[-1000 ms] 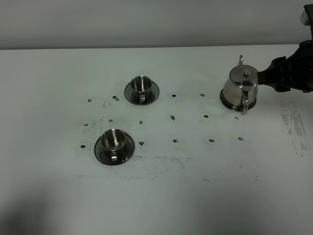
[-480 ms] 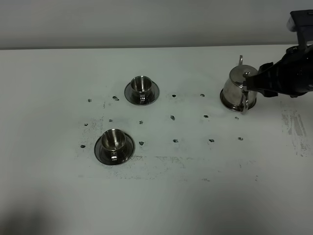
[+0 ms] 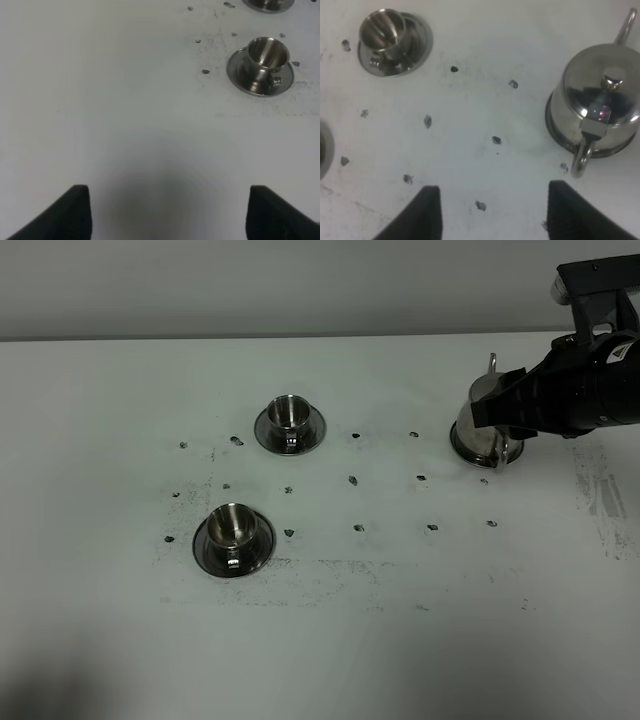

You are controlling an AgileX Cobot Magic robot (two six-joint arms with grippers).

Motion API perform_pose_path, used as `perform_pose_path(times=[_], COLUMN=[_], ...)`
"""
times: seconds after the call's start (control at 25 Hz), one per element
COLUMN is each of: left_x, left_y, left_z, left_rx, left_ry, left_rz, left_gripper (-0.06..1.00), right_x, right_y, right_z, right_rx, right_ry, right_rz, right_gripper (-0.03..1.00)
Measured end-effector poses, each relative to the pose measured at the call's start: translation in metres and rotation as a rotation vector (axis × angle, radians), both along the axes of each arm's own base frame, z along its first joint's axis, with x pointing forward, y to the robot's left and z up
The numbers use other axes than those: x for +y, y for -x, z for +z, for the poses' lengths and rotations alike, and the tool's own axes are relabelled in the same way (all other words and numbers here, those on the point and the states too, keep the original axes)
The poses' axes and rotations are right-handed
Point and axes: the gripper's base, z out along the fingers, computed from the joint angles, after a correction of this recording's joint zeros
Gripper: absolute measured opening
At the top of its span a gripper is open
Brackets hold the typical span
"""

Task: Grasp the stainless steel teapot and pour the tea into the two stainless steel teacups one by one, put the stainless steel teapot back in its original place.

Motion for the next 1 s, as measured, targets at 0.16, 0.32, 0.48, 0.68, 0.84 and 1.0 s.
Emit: perform_pose_path(times=[0.16,0.32,0.48,0.68,0.84,1.0], left_x=[0.000,0.000,0.000,0.000,0.000,0.000], left_y=[0.000,0.000,0.000,0.000,0.000,0.000], left_z=[0.000,0.000,0.000,0.000,0.000,0.000], left_rx=[0.000,0.000,0.001,0.001,0.001,0.001], left_ry=[0.000,0.000,0.000,0.000,0.000,-0.001], left_rz=[0.000,0.000,0.000,0.000,0.000,-0.001], left_gripper=[0.63,0.63,0.63,0.63,0.63,0.63], right_x=[0.004,0.004,0.002,0.003,0.004,0.007], right_y=[-0.005,-0.017,-0.028,-0.043,-0.062,-0.079], right_z=[-0.009,-0.037,-0.059,-0.077,-0.083,-0.082], right_rx=[0.036,0.118,0.152,0.163,0.198,0.254], right_ry=[-0.021,0.013,0.039,0.034,0.070,0.130], right_rz=[-0.034,-0.108,-0.184,-0.249,-0.253,-0.241], right_gripper=[0.45,0.45,0.45,0.45,0.45,0.45])
